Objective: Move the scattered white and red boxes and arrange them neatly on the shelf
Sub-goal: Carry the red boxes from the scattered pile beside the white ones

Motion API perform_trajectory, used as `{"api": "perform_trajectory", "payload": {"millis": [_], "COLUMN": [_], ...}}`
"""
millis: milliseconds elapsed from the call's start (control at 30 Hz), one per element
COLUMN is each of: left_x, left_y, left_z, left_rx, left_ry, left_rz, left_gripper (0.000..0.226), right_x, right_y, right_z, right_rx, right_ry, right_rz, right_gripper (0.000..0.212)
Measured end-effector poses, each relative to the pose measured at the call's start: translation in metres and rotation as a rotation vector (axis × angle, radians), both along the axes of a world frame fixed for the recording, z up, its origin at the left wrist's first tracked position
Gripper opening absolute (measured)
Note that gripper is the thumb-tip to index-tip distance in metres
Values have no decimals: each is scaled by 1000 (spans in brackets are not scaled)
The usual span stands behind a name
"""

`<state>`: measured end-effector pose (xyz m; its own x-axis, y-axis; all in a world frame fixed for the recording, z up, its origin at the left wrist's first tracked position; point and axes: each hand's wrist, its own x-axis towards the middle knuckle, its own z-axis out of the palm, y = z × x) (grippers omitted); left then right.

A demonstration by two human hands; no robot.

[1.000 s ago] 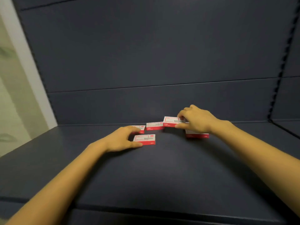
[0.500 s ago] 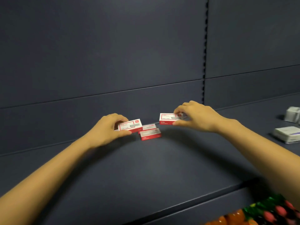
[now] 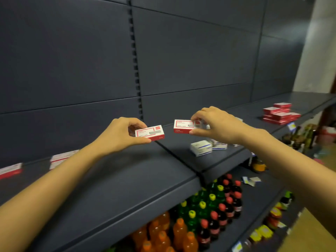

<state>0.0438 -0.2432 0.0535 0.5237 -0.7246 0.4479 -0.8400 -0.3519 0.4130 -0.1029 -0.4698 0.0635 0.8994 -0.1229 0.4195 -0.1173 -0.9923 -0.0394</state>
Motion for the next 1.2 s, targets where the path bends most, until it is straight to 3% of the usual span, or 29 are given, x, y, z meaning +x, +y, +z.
{"api": "perform_trajectory", "payload": {"millis": [267, 633, 1200], "left_x": [-73, -133, -108], "left_y": [-130, -297, -546], "left_z": [-5, -8, -16], "left_rx": [-72, -18, 97], "left_ry": [74, 7, -56], "left_rz": [-66, -160, -245], "left_gripper": [33, 37, 45], "right_x": [-94, -176, -160], "right_y": [-125, -271, -507], "right_z": [-5, -25, -38], "right_rx": [-4, 58, 77], "right_ry": [34, 80, 113], "right_rz": [-79, -202, -295], "right_gripper": [46, 44, 49]}}
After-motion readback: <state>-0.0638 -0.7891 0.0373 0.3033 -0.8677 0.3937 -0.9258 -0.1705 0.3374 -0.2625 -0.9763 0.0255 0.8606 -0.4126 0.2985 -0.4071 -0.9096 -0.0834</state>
